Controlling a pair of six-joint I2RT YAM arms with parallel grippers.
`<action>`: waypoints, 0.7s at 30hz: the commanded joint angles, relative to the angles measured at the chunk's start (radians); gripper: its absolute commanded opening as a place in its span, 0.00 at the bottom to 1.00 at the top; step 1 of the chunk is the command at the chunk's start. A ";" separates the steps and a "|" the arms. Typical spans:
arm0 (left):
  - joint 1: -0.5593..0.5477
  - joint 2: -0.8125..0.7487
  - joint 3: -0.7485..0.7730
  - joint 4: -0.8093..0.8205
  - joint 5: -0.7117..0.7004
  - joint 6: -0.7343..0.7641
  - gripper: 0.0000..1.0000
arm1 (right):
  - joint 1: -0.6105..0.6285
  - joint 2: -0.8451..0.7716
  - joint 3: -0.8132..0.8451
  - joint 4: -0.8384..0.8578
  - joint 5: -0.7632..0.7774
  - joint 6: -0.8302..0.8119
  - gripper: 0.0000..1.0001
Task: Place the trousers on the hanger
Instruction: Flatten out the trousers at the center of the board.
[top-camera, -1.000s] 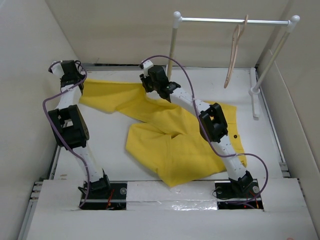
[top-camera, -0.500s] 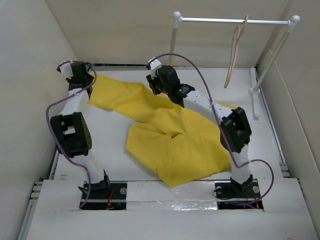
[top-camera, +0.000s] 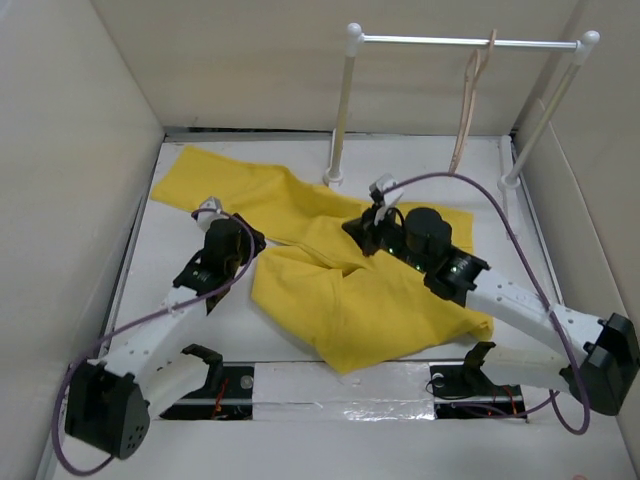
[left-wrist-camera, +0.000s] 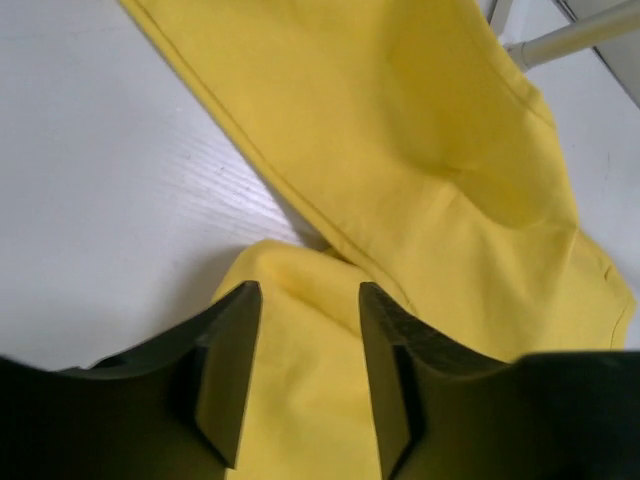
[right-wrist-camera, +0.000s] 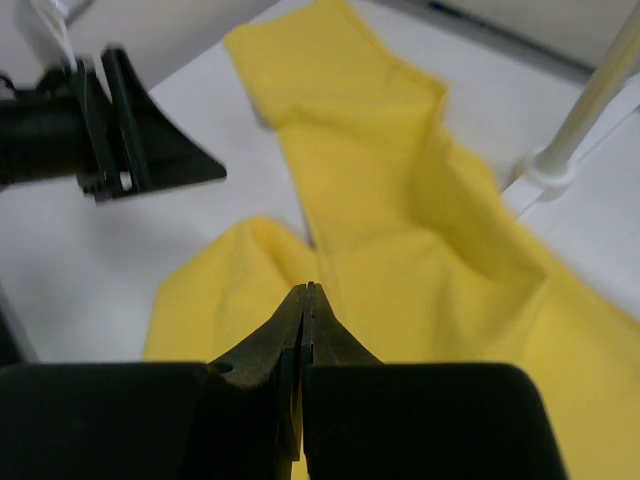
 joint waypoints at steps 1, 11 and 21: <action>0.011 -0.141 -0.087 -0.006 0.074 0.015 0.44 | 0.029 -0.112 -0.145 0.025 0.024 0.067 0.00; 0.011 0.041 -0.074 0.042 0.117 0.097 0.61 | 0.049 -0.192 -0.309 0.011 0.004 0.069 0.26; 0.011 0.183 -0.057 0.158 0.103 0.112 0.32 | 0.049 -0.105 -0.383 0.111 -0.045 0.100 0.37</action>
